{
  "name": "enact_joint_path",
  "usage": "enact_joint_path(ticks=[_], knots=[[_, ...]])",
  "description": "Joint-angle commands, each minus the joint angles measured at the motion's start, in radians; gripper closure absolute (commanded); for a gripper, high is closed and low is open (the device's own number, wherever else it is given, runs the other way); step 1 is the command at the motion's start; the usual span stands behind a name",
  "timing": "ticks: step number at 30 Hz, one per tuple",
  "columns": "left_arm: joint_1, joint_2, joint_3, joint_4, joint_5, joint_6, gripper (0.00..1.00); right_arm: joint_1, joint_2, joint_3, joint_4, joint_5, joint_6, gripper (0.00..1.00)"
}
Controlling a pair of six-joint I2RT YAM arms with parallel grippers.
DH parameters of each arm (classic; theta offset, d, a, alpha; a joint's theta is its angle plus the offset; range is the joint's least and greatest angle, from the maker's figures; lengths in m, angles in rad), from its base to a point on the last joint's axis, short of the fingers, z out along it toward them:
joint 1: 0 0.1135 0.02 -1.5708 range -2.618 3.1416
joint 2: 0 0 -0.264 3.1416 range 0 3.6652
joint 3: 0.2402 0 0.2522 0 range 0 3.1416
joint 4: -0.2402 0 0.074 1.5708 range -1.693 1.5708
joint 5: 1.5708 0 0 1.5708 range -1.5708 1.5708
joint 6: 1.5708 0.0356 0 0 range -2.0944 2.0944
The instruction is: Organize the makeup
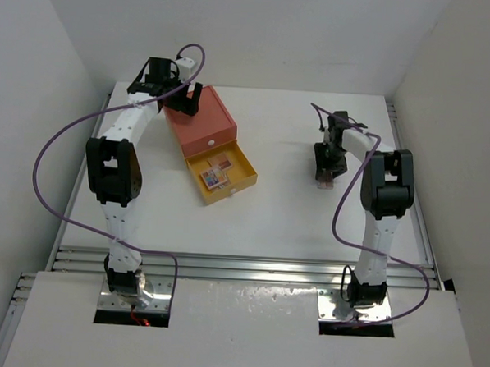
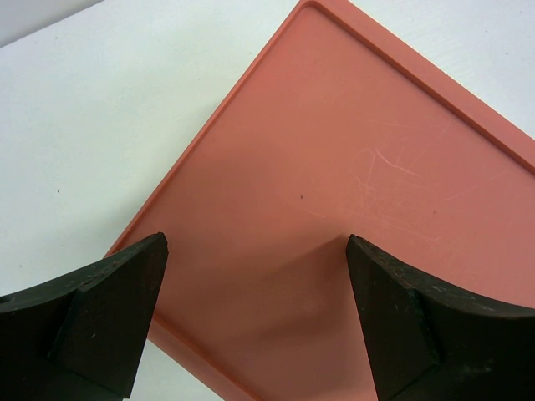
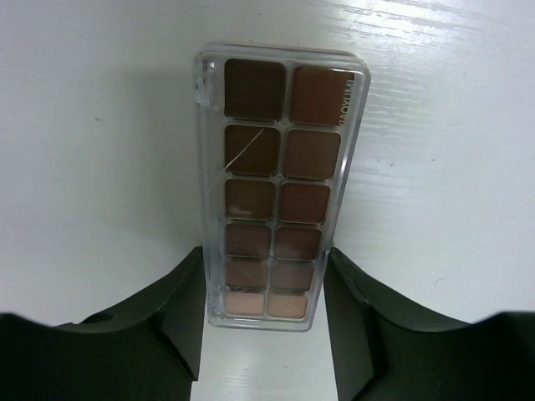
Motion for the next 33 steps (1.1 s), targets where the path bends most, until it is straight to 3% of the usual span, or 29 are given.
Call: enact_joint_path(ticks=[1,4,7,11,12,13,17,21,28,33], knots=[[0.008,0.025,0.031,-0.036,-0.011,0.009,0.06,-0.006,0.013,-0.002,0.007,0.016,-0.027,0.55],[0.008,0.025,0.031,-0.036,-0.011,0.009,0.06,-0.009,-0.008,-0.016,0.008,0.011,-0.085,0.74],[0.008,0.025,0.031,-0.036,-0.011,0.02,0.06,-0.006,-0.039,-0.019,0.008,-0.029,-0.218,0.84],[0.008,0.034,0.031,-0.036,-0.001,0.02,0.06,0.028,-0.12,0.013,-0.007,-0.134,-0.407,0.87],[0.008,0.034,0.04,-0.036,-0.001,0.02,0.06,0.049,-0.16,0.009,0.005,-0.162,-0.523,0.87],[0.008,0.034,0.04,-0.036,-0.001,0.029,0.06,0.069,-0.204,-0.005,0.016,-0.272,-0.562,0.87],[0.008,0.034,0.04,-0.045,-0.001,0.029,0.06,0.167,-0.295,-0.001,0.103,-0.456,-0.772,1.0],[0.008,0.034,0.031,-0.045,0.008,0.029,0.06,0.301,-0.246,0.158,0.041,-0.543,-0.876,1.0],[-0.001,0.025,0.011,-0.045,-0.003,0.041,0.06,0.485,-0.058,0.355,0.102,-0.506,-1.085,1.0],[-0.001,0.025,0.011,-0.045,-0.003,0.05,0.06,0.534,0.01,0.333,0.159,-0.46,-1.18,1.0]])
